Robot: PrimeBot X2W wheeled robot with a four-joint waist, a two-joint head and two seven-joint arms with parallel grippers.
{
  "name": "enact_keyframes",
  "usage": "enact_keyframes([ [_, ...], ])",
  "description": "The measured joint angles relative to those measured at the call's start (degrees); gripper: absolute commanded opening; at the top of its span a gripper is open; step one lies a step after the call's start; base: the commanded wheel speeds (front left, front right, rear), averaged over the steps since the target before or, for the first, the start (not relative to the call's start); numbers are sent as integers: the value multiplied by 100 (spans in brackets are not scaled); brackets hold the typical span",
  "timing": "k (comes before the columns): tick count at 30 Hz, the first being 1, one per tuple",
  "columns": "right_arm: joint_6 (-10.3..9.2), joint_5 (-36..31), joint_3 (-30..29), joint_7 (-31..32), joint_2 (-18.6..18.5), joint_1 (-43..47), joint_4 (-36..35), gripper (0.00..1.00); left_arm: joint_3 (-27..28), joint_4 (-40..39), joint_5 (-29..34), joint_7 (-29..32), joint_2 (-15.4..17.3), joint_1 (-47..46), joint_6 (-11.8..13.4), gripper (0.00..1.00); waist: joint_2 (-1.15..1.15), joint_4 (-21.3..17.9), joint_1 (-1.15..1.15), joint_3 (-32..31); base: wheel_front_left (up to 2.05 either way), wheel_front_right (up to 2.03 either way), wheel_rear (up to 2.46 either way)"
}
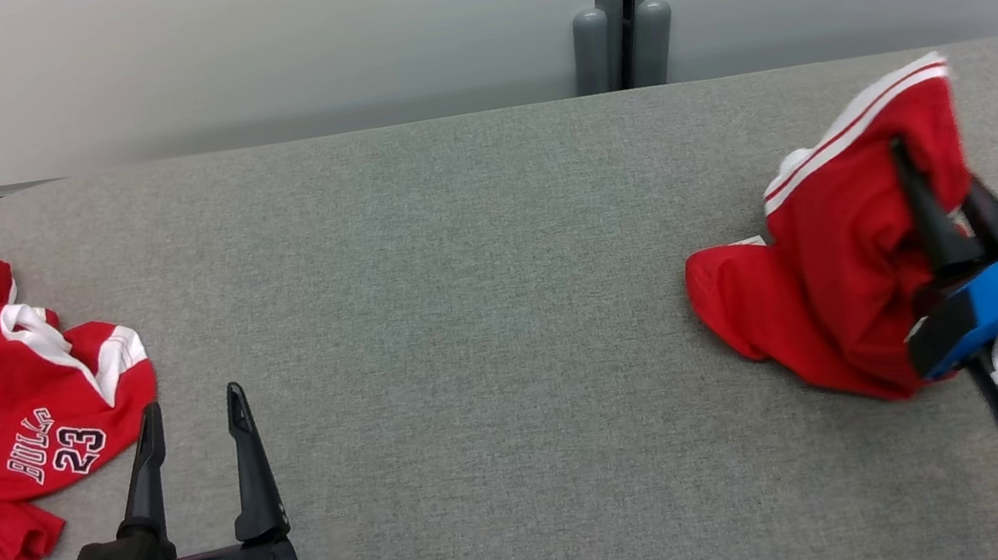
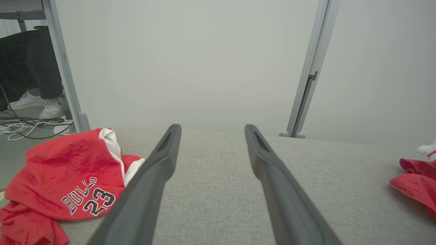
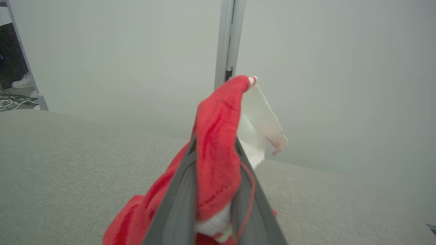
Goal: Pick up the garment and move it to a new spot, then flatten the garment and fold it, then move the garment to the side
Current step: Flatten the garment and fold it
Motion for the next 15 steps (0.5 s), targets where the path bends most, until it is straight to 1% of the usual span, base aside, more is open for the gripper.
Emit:
enact_keyframes([
  [4, 0, 38, 731, 14, 354, -12, -24, 0, 18, 1, -12, 0, 1, 6, -9, 100, 0, 96, 0, 5, 0, 0, 0],
  [7, 0, 63, 1243, 14, 639, -60, 87, 0, 9, 11, -58, 0, 0, 8, -8, 100, 0, 175, 1, 23, 0, 0, 0],
  [11, 0, 180, 1915, 8, 1032, -225, 391, 0, -25, 31, -85, 0, 1, 6, -7, 100, 0, 291, 1, 46, 0, 0, 0],
  [15, 0, 322, 2532, 0, 1225, -364, 808, 0, -82, 59, -132, 0, 1, -12, 2, 100, 0, 408, 0, 73, 0, 0, 0],
])
